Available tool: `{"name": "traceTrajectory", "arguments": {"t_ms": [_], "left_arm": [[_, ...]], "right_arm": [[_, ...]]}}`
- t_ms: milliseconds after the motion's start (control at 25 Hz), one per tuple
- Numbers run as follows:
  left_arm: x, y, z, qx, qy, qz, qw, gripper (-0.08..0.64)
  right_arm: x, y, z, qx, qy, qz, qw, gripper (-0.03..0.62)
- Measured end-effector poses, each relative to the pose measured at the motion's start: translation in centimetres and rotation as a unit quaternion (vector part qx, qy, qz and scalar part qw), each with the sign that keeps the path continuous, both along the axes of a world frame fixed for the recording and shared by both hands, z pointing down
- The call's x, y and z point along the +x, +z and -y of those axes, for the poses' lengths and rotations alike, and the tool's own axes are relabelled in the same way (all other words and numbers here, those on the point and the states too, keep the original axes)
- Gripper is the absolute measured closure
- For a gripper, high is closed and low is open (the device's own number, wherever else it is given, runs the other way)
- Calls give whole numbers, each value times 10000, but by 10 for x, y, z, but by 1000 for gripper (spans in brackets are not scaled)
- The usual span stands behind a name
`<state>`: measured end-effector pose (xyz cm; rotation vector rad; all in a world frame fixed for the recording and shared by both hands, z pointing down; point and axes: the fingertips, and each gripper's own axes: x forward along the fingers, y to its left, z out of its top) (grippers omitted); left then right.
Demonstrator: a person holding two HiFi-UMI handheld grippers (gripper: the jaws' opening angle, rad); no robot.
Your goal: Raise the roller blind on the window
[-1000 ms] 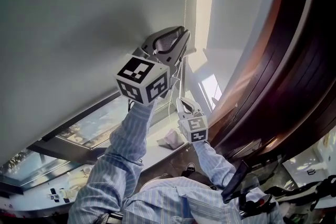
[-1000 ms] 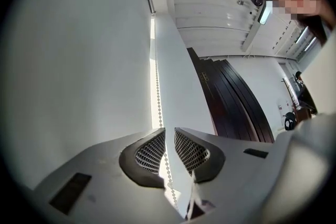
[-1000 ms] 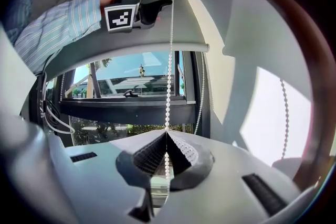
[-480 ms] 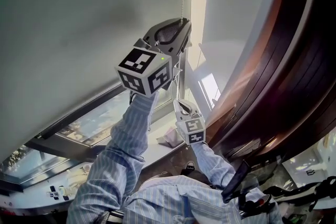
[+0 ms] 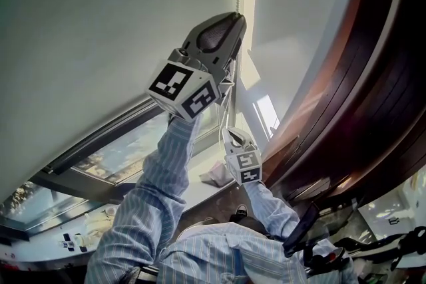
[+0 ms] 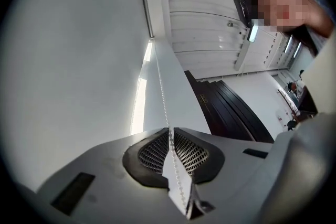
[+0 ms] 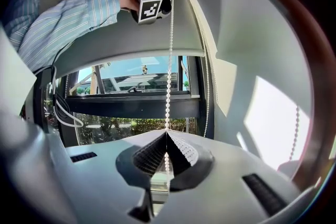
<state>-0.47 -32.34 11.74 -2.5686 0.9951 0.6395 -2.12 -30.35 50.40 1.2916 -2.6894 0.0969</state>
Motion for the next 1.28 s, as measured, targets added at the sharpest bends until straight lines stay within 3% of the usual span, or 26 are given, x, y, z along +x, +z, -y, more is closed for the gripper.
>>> {"name": "traceTrajectory", "arguments": {"t_ms": [240,560,760,920,1000,1040,1120,1280], "left_arm": [[-11,1,5,-462,783,-1105,9897,545],[-20,15,26,-848,547,-927,9906,548],[-18,90,44,-1673,631,-853,9802,548],[-28,184,47,-2387,539,-985,9646,548],[-38,214,45,-2647,612,-1170,9553,548],[-41,220,44,-2685,665,-1240,9529,548],[-43,222,41,-2690,729,-1223,9526,548],[-41,221,35,-2556,725,-1083,9580,548]], "right_arm": [[-2,5,-4,-18,-44,-18,10000,588],[1,18,-1,-237,-28,-103,9997,588],[5,92,-6,-1078,2,-612,9923,588],[19,177,-29,-2160,-52,-1051,9707,586],[28,197,-41,-2487,-83,-1123,9620,586],[33,194,-44,-2480,-86,-1089,9626,586],[41,157,-38,-2129,-45,-773,9740,584],[45,-2,-5,-770,-148,311,9964,556]]}}
